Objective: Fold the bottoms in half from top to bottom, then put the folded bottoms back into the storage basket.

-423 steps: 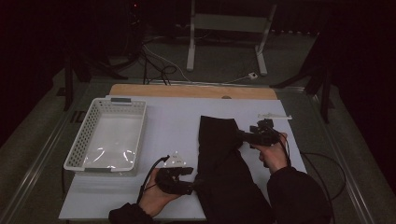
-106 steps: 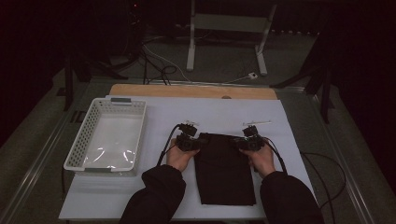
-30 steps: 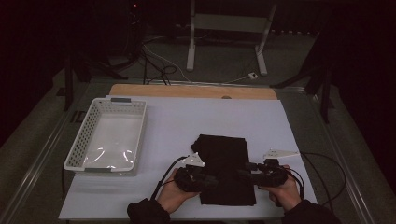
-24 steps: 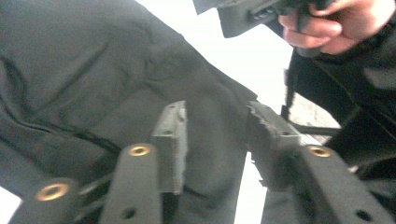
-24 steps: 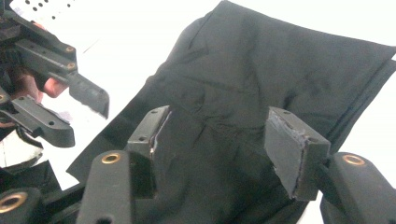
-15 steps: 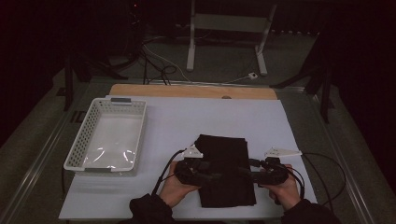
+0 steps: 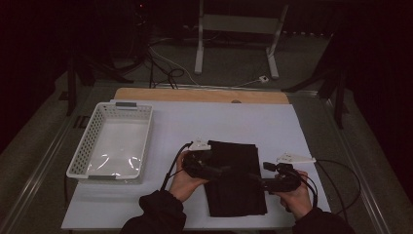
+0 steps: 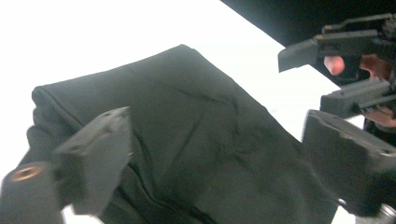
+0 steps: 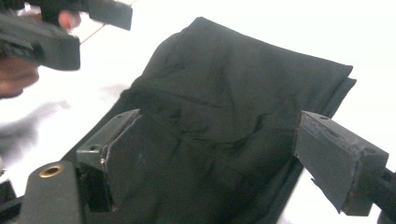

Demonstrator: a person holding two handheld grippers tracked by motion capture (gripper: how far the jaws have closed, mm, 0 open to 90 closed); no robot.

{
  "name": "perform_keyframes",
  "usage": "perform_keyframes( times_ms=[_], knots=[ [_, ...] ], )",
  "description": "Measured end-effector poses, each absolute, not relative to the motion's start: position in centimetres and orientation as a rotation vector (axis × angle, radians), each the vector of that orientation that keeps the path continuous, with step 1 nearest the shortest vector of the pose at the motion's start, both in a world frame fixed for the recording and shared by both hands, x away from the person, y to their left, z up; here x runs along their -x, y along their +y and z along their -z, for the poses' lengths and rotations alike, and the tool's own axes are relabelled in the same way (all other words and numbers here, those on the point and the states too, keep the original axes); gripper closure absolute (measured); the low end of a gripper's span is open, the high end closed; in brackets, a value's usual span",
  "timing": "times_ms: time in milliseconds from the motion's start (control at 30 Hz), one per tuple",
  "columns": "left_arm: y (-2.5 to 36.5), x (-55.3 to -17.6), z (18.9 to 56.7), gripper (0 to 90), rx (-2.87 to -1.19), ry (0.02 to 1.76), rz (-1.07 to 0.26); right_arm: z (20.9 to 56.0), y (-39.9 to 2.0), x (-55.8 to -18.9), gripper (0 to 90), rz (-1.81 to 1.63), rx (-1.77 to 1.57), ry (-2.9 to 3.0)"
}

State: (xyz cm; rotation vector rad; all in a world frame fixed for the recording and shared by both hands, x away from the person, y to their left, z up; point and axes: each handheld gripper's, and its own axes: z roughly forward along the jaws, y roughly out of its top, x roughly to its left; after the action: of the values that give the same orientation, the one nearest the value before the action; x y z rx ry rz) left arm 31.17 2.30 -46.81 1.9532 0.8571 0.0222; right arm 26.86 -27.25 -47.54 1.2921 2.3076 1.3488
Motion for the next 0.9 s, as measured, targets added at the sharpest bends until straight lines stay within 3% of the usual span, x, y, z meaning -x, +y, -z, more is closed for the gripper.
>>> perform_keyframes(
  times_ms=[133, 567, 900],
  knots=[
    [2.5, -32.3, 46.4, 0.4, -1.943, 0.857, -0.044, 47.5, -27.2, -26.7, 16.3, -1.324, -1.266, 2.297],
    [2.8, -35.2, 46.7, 0.3, -1.916, 0.914, -0.142, 47.7, -27.1, -26.5, 15.7, -1.292, -1.244, 2.288],
    [3.0, -37.2, 47.7, 1.9, -1.914, 0.953, -0.174, 48.6, -27.5, -26.4, 29.2, -1.193, -1.298, 2.258]
  ],
)
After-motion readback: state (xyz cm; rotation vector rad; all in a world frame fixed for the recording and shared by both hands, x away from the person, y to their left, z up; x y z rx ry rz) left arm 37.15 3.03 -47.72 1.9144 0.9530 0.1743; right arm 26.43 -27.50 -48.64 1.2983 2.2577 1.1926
